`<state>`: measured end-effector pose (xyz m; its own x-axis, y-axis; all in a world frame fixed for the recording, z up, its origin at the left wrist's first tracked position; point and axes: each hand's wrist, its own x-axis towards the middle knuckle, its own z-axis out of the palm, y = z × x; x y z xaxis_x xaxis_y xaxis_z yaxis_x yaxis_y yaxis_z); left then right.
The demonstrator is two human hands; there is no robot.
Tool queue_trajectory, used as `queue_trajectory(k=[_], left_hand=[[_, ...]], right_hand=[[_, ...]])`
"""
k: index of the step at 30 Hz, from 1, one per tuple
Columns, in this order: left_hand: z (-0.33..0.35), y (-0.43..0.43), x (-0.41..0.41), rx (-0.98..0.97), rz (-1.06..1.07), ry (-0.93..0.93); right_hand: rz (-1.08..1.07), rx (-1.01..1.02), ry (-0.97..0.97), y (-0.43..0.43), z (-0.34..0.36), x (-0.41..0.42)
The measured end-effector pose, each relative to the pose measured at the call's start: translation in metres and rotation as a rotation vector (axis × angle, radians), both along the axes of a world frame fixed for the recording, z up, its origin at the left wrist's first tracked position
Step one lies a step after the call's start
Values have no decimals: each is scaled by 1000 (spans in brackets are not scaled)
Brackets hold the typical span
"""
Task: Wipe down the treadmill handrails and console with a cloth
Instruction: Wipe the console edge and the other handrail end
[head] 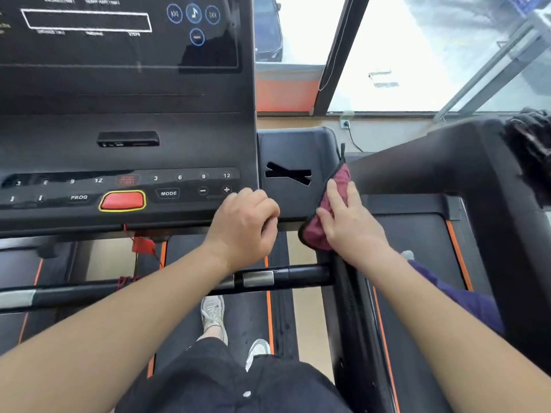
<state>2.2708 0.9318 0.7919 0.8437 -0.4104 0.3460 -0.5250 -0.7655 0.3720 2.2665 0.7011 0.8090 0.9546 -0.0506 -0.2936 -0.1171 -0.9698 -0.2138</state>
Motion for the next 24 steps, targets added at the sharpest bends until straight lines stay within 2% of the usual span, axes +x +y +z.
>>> queue_trajectory(k=[4,7,10,12,14,17,19,20,22,24], left_hand=[[-19,17,-38,-28,-34,92],[-26,28,-47,-18,25,180],[-25,29,-54,-10,82,256],[-23,28,-59,-4,103,280],[-20,32,-65,-6,113,287],[-20,39,-71,-39,140,287],[-21,41,-73,-54,149,288],[-22,43,-75,-56,139,287],[-24,47,-77,-60,113,287],[-25,54,-78,-78,112,290]], right_hand=[[43,-49,71,-10,6,-72],[-1,-32,21,-12,0,-54],[-136,39,20,-5,-15,-18],[-129,1,15,0,-23,-12],[-81,-33,-70,7,-22,-32],[51,-62,-358,10,-22,-84],[150,69,-511,15,-25,-112],[206,152,-501,22,-25,-122],[294,275,-355,44,-21,-128],[338,255,-196,62,-22,-118]])
